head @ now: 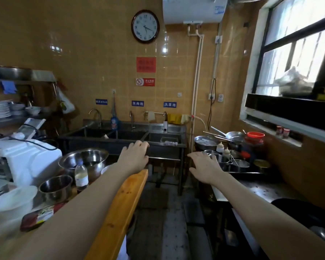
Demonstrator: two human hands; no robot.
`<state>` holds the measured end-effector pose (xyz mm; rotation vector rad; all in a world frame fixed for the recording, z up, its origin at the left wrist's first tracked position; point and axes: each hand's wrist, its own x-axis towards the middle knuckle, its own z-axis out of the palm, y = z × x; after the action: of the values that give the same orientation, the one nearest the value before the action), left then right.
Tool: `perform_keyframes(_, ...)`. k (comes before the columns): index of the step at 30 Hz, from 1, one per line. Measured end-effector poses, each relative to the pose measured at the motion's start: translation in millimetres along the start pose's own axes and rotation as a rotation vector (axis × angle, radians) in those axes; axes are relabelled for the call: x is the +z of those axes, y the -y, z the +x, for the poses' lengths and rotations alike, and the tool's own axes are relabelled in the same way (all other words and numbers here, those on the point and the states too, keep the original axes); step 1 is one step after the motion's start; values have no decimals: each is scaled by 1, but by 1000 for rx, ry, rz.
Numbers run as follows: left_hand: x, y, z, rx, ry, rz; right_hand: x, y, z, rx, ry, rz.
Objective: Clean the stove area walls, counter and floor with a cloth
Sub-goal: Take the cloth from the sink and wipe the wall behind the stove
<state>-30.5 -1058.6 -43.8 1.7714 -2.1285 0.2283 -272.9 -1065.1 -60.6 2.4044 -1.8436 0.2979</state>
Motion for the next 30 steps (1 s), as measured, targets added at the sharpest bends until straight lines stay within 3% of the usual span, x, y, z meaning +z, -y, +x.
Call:
perform_keyframes(17, 140, 99, 343, 24, 151, 69, 102, -103, 329, 107, -34, -24)
perform_keyframes(30, 262, 118, 551, 52, 221, 127, 175, -205, 527, 170, 14, -35)
